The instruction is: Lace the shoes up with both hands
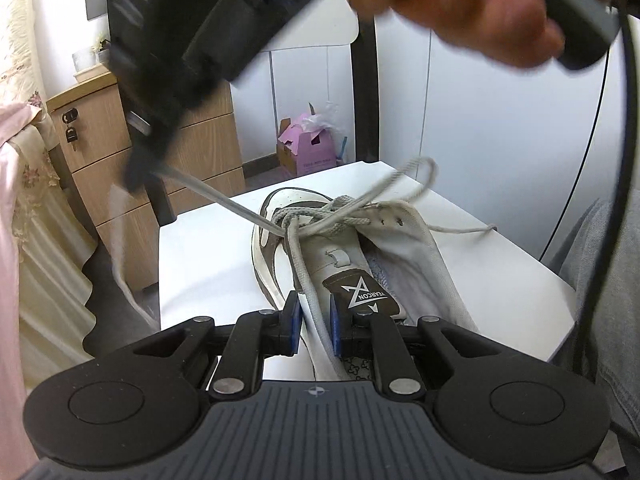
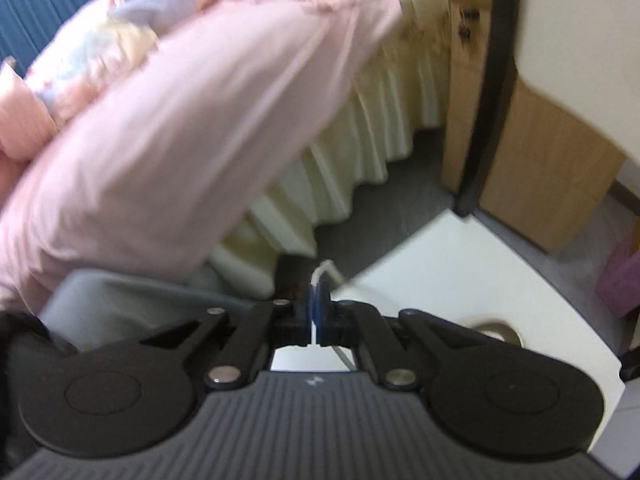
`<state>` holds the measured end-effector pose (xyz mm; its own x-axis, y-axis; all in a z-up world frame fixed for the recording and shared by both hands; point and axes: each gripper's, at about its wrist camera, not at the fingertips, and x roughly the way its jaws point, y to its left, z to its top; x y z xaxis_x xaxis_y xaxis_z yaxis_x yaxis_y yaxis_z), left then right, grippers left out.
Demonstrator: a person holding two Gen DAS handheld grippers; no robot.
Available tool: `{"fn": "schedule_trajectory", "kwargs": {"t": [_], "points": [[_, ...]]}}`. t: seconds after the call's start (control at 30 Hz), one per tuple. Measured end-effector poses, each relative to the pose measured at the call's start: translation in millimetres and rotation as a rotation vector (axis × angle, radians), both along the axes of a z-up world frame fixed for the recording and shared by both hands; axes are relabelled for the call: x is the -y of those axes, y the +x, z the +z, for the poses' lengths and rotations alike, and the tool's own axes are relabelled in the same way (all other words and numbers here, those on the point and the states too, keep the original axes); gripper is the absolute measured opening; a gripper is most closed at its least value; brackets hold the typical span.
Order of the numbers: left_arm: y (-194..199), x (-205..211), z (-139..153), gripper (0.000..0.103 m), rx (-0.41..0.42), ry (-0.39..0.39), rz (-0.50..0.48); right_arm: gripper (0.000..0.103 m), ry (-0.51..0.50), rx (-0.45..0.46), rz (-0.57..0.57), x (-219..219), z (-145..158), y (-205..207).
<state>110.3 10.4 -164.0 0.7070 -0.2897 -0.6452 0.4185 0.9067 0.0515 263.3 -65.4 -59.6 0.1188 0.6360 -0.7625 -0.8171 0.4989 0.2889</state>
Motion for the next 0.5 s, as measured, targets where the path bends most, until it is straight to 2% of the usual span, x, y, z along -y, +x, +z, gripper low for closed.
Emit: {"fn": "schedule_trajectory", "kwargs": {"t": [0.2, 0.27, 0.33, 0.4, 0.43, 0.47, 0.5], "points": [[2, 1, -1, 0.016, 0.0, 0.001, 0.004, 0.002, 0.07, 0.013, 0.083, -33, 33, -13], [2, 0, -1, 0.016, -0.001, -0.001, 0.006, 0.004, 0.052, 0.031, 0.111, -53, 45, -8], [3, -1, -1, 0.016, -0.002, -0.004, 0.005, 0.006, 0.022, 0.061, 0.119, -60, 44, -4], [3, -1, -1, 0.016, -0.002, -0.003, 0.004, 0.026, 0.01, 0.054, 0.11, -60, 45, 3], [3, -1, -1, 0.016, -0.003, -0.003, 0.003, 0.045, 0.008, 0.047, 0.101, -58, 47, 7], [3, -1, -1, 0.016, -0.003, -0.003, 0.004, 0.049, 0.013, 0.043, 0.094, -55, 48, 9], [4, -1, 0, 0.016, -0.003, -0.003, 0.004, 0.049, 0.02, 0.041, 0.088, -51, 49, 11]]}}
